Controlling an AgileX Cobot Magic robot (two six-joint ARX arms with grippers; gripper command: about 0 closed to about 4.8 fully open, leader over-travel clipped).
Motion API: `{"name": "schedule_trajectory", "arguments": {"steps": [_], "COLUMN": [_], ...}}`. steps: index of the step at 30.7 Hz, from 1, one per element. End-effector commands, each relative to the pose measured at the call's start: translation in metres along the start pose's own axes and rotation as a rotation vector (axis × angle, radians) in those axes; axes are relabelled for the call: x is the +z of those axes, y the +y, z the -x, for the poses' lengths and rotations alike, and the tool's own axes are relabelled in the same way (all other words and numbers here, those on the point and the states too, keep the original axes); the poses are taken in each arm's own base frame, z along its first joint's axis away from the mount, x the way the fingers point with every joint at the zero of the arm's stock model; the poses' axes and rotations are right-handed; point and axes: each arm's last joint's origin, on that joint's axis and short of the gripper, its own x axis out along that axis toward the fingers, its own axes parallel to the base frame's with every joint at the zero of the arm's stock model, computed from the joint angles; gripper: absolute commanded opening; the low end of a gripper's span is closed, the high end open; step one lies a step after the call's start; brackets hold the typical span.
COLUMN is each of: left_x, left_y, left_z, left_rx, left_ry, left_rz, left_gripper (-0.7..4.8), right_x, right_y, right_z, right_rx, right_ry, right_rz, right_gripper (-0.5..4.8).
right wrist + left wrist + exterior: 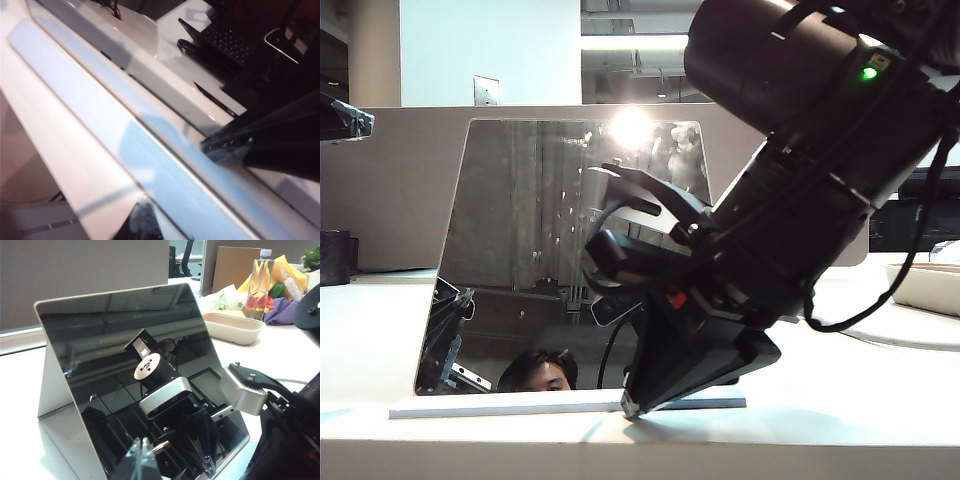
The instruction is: Push the base of the mirror on the table to move it forward for a short distance.
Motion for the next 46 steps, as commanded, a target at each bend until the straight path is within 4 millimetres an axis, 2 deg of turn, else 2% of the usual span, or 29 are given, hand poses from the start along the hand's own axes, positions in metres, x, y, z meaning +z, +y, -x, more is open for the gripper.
{"name": "schedule_trajectory", "arguments": {"steps": [1, 7, 13, 20, 25, 35, 39, 46], "left_x": [0.001, 0.001, 0.001, 0.001, 0.001, 0.001, 0.001, 0.001], "left_y": [0.000, 0.000, 0.000, 0.000, 0.000, 0.001, 0.001, 0.001], "left_z": [0.000, 0.000, 0.000, 0.000, 0.000, 0.000, 0.000, 0.000], "left_rx": [-0.005, -0.004, -0.004, -0.003, -0.003, 0.003, 0.003, 0.004], "left_ry": [-0.009, -0.009, -0.009, -0.009, -0.009, -0.009, -0.010, -0.009], "left_rz": [-0.004, -0.004, -0.004, -0.004, -0.004, -0.004, -0.005, -0.004], "left_gripper": [-0.01, -0.01, -0.01, -0.01, -0.01, -0.01, -0.01, -0.01], "right_x": [0.001, 0.003, 0.012, 0.048, 0.070, 0.079, 0.082, 0.106], "right_y": [0.000, -0.007, -0.008, -0.012, -0.027, -0.076, -0.077, -0.081], "right_z": [-0.001, -0.004, -0.016, -0.045, -0.060, -0.051, -0.053, -0.067], "right_rx": [-0.001, -0.016, -0.019, -0.024, -0.059, -0.139, -0.142, -0.143], "right_ry": [-0.006, -0.026, -0.021, -0.039, -0.014, -0.050, -0.053, -0.068], "right_rz": [0.003, -0.013, -0.017, -0.026, -0.040, -0.109, -0.091, -0.085], "right_gripper": [-0.06, -0.06, -0.06, -0.06, -0.06, -0.06, -0.06, -0.06]}}
